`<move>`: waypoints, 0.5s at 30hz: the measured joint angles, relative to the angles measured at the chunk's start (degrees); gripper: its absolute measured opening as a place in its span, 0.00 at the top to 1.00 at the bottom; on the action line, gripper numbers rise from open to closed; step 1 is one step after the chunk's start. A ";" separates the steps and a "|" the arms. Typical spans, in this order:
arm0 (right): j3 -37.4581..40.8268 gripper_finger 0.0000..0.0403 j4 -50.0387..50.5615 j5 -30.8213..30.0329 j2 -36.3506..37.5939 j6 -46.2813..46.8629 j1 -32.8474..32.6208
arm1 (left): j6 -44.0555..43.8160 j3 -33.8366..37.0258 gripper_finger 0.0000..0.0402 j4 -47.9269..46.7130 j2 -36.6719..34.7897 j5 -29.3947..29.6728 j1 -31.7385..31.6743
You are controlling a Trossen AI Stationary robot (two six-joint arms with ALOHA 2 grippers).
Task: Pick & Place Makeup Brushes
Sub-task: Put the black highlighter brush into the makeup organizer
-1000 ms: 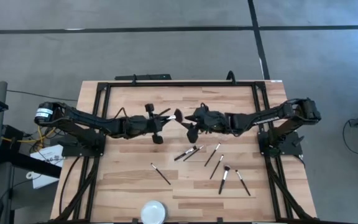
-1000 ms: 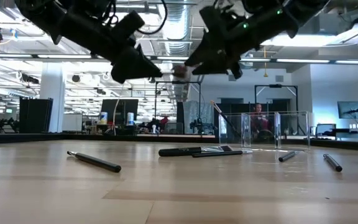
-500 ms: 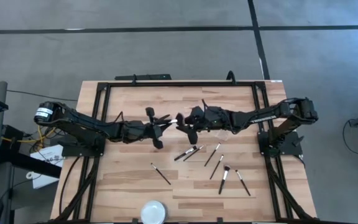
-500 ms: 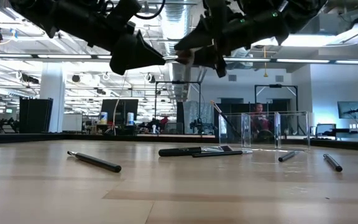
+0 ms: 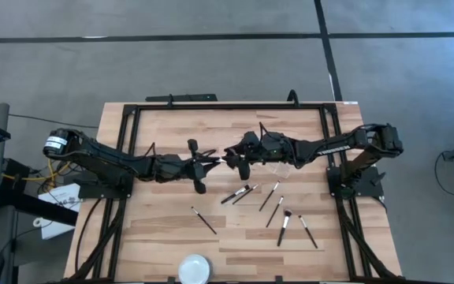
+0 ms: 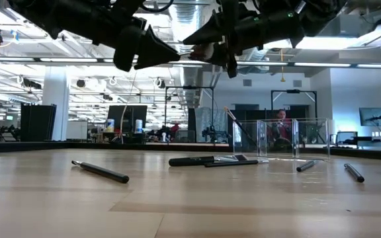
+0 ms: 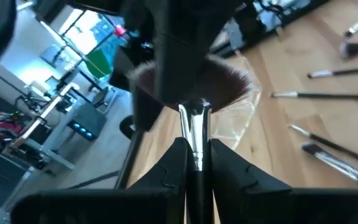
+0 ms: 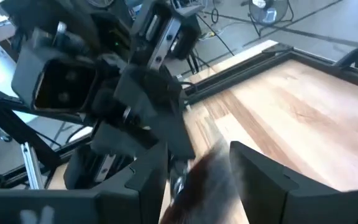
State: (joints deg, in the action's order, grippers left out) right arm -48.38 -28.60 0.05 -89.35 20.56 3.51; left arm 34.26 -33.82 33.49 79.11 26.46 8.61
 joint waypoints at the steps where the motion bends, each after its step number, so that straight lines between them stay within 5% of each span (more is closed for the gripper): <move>1: -0.01 0.59 0.01 0.00 -0.24 0.00 -0.10 | 0.18 0.00 0.89 0.58 0.00 0.08 -0.06; 10: -0.04 0.60 -1.23 0.04 -0.43 1.71 -0.47 | 3.23 -0.02 0.89 2.57 0.00 0.06 -0.03; 15: -0.04 0.70 -0.48 0.04 -0.43 2.97 -0.49 | 3.44 -0.02 0.89 2.68 0.02 0.06 -0.03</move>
State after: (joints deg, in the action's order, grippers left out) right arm -48.42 -29.08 0.10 -89.78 23.53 3.03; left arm 37.70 -33.85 36.17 79.13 26.52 8.58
